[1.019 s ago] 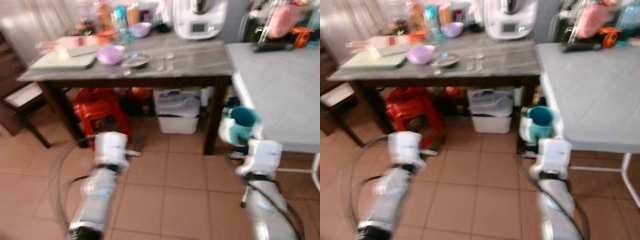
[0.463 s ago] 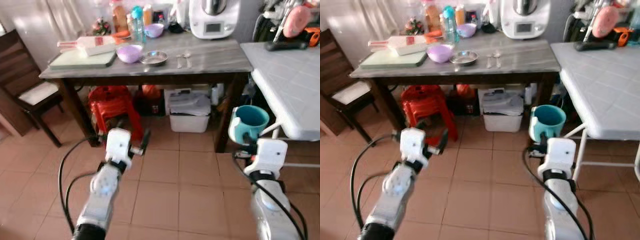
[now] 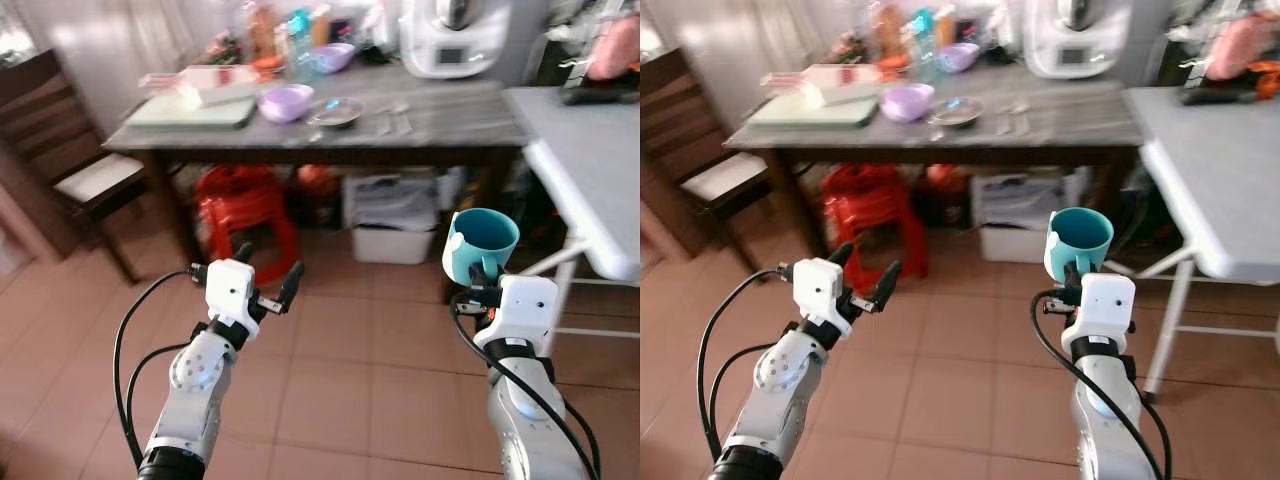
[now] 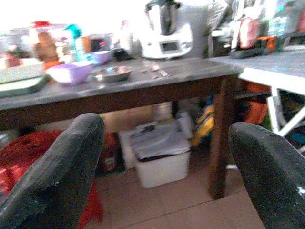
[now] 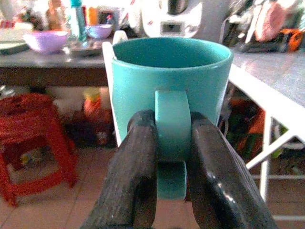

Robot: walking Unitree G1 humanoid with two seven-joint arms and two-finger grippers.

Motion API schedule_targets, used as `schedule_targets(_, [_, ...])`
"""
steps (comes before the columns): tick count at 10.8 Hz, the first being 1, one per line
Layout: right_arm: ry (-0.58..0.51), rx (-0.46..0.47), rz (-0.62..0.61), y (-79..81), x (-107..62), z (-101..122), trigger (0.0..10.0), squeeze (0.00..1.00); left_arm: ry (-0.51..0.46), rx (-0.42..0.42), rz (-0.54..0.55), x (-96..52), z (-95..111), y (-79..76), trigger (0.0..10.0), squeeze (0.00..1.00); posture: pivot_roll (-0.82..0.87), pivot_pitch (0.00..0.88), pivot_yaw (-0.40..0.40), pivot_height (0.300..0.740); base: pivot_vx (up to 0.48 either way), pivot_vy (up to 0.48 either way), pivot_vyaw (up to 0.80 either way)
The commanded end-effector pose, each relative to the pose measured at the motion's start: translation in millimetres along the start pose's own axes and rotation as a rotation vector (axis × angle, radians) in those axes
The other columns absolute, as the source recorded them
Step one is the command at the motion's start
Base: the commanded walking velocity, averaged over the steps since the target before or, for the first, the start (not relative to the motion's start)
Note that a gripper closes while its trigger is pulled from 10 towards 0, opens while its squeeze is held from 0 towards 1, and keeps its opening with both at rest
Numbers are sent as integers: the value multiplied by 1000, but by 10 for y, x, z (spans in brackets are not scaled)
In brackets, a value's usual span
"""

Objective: Setting the table

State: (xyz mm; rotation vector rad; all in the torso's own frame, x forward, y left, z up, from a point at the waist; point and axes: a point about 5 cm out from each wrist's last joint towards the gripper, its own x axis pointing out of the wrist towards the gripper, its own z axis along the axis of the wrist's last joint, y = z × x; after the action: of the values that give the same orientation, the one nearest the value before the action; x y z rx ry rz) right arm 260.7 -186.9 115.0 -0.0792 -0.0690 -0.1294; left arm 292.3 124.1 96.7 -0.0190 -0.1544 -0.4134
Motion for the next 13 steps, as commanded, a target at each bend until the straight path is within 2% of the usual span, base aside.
schedule_targets(1, [-33, 2, 4, 21, 33, 65, 10000, 0, -8, 2, -5, 3, 36, 10, 10000, 0, 2, 0, 83, 740, 480, 0, 0])
schedule_targets(6, [-31, 10, 3, 30, 33, 62, 10000, 0, -5, -26, -29, 11, 32, -49, 10000, 0, -2, 0, 85, 740, 480, 0, 590])
schedule_targets(11, [-25, 18, -16, 3, 64, 58, 10000, 0, -8, -42, -46, 33, 41, -92, 10000, 0, -4, 0, 83, 740, 480, 0, 0])
schedule_targets(13, [-27, 20, -16, -9, 76, 64, 10000, 0, -11, -45, -48, 45, 43, -105, 10000, 0, -6, 0, 80, 740, 480, 0, -400])
